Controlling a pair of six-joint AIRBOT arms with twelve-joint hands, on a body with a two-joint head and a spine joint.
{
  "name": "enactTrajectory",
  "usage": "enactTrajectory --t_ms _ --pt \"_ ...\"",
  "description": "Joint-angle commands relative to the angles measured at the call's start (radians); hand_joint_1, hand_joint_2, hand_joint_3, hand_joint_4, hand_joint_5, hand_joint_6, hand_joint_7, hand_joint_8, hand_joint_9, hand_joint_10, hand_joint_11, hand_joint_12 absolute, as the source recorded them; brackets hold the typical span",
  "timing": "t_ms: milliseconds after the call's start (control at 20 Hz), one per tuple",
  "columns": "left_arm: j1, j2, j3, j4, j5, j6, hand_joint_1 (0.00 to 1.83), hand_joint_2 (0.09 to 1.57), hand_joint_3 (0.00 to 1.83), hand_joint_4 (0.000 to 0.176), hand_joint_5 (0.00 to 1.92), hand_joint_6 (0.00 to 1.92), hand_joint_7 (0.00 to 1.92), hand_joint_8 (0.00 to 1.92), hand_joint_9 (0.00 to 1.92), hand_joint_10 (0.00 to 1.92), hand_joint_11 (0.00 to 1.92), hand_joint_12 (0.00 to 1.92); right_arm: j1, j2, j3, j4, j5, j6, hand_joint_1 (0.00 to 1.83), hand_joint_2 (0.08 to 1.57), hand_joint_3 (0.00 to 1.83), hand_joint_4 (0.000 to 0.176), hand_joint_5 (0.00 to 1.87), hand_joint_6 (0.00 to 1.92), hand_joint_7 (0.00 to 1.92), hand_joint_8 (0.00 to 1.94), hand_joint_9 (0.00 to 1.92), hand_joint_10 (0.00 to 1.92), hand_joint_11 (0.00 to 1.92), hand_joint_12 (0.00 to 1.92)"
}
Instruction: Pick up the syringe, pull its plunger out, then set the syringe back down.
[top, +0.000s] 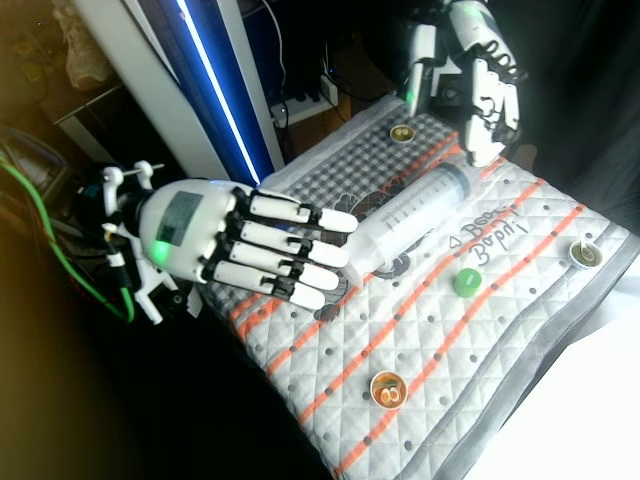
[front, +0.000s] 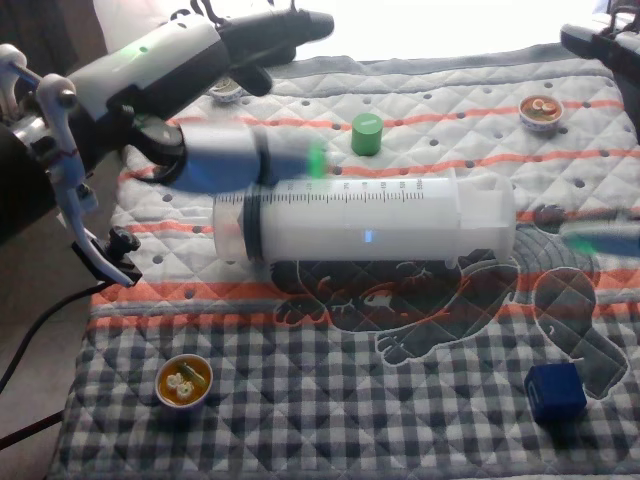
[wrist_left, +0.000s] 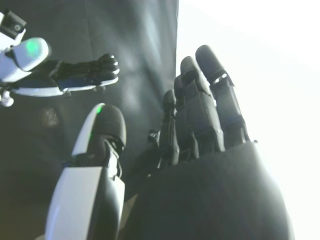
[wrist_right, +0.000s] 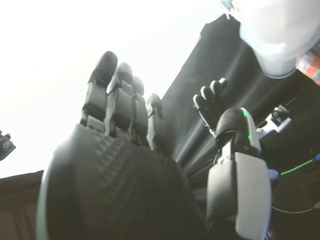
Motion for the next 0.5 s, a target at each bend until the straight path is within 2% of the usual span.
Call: enactTrajectory --t_ms 0,50,100,250,300,350,450 --pt "-0.015 -0.006 0.002 0.020 0.110 -0.004 0.93 0.81 0.03 0.000 0.25 0.04 0.20 0.01 0.01 0.45 0.00 1.32 0.004 0.003 -0.002 -0.005 0.128 0.000 0.85 0.78 0.01 0.000 0.26 0.01 0.25 0.00 0.23 0.03 0.00 0.70" --pt "-0.017 -0.008 0.004 0.020 0.106 -0.004 0.93 0.81 0.02 0.000 0.29 0.03 0.18 0.00 0.02 0.34 0.00 1.22 0.002 0.003 -0.003 -0.005 0.129 0.000 0.85 0.78 0.01 0.000 0.27 0.01 0.25 0.00 0.24 0.03 0.00 0.71" --pt "-0.024 -0.013 0.009 0.026 0.095 -0.004 0.96 0.81 0.01 0.000 0.32 0.02 0.22 0.01 0.06 0.32 0.00 1.24 0.001 0.002 -0.003 -0.005 0.131 0.000 0.85 0.78 0.01 0.000 0.29 0.01 0.26 0.00 0.25 0.02 0.00 0.73" --pt "-0.066 -0.045 0.044 0.048 0.021 -0.004 0.94 0.80 0.00 0.000 0.26 0.00 0.18 0.00 0.05 0.23 0.00 1.04 -0.006 0.000 -0.003 0.000 0.136 0.002 0.87 0.78 0.00 0.000 0.31 0.01 0.28 0.01 0.27 0.02 0.00 0.73" --pt "-0.094 -0.065 0.066 0.073 -0.030 -0.004 0.89 0.78 0.00 0.000 0.20 0.00 0.04 0.00 0.01 0.05 0.00 0.83 -0.008 -0.001 -0.003 0.004 0.138 0.002 0.87 0.79 0.00 0.000 0.31 0.01 0.28 0.01 0.25 0.01 0.00 0.69" --pt "-0.113 -0.078 0.080 0.092 -0.066 -0.004 0.87 0.78 0.00 0.000 0.18 0.00 0.01 0.00 0.00 0.01 0.00 0.74 -0.010 -0.001 -0.003 0.005 0.139 0.003 0.87 0.79 0.00 0.000 0.31 0.01 0.28 0.00 0.25 0.01 0.00 0.68" --pt "-0.147 -0.117 0.109 0.097 -0.156 0.034 0.89 0.74 0.00 0.000 0.19 0.00 0.11 0.01 0.11 0.04 0.00 1.04 -0.013 -0.003 0.000 0.008 0.140 0.006 0.89 0.81 0.01 0.000 0.30 0.00 0.29 0.00 0.25 0.00 0.00 0.66"
